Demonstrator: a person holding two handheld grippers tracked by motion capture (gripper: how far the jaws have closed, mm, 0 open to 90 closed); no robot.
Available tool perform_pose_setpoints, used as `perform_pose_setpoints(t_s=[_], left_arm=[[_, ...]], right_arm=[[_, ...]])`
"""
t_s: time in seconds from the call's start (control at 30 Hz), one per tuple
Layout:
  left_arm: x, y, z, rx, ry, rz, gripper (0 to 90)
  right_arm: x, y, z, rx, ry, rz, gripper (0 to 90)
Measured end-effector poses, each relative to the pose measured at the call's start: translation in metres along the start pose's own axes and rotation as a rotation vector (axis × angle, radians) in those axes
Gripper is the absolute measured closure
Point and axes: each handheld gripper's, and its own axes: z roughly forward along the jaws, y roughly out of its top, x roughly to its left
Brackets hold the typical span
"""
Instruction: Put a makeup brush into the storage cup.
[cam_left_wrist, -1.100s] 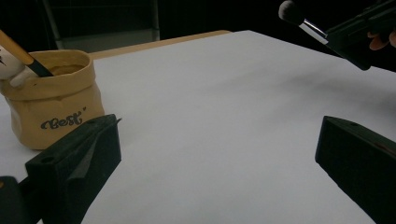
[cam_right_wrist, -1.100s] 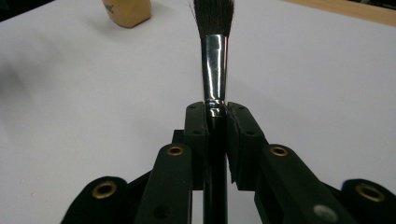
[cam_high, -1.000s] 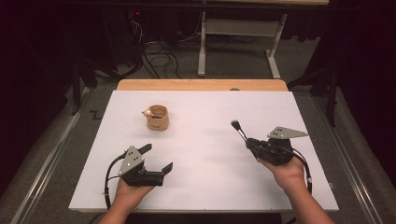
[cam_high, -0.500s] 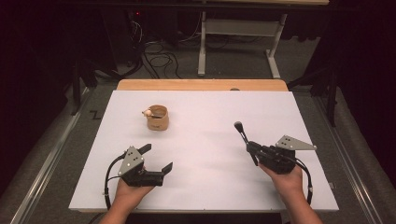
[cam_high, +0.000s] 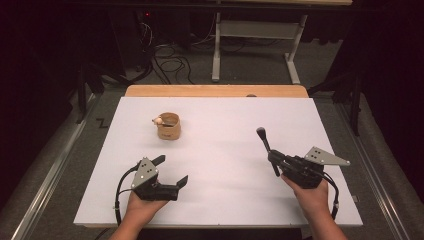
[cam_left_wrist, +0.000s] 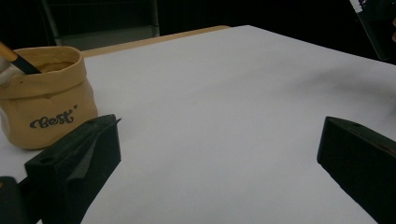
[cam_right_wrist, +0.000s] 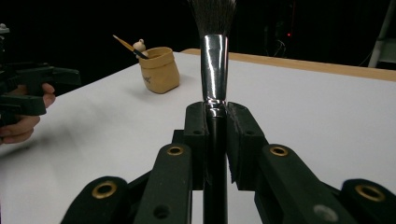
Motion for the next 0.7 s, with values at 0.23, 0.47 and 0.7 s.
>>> perform_pose_setpoints(t_s=[0.23,0.47,0.7], left_arm=[[-0.004,0.003,0.001,-0.007,-0.03,-0.017,1.1],[-0.011,0.008,0.006,-0.016,-0.05,-0.05,3.9],[-0.017,0.021,0.012,-0.028,-0.086,-0.067,6.9]], right_arm=[[0.001,0.001,0.0,-0.007,0.007,-0.001,80.8],[0.006,0.001,0.004,-0.012,0.031,-0.011,80.8],[0.012,0.002,0.008,-0.012,0.045,-0.02,80.7]])
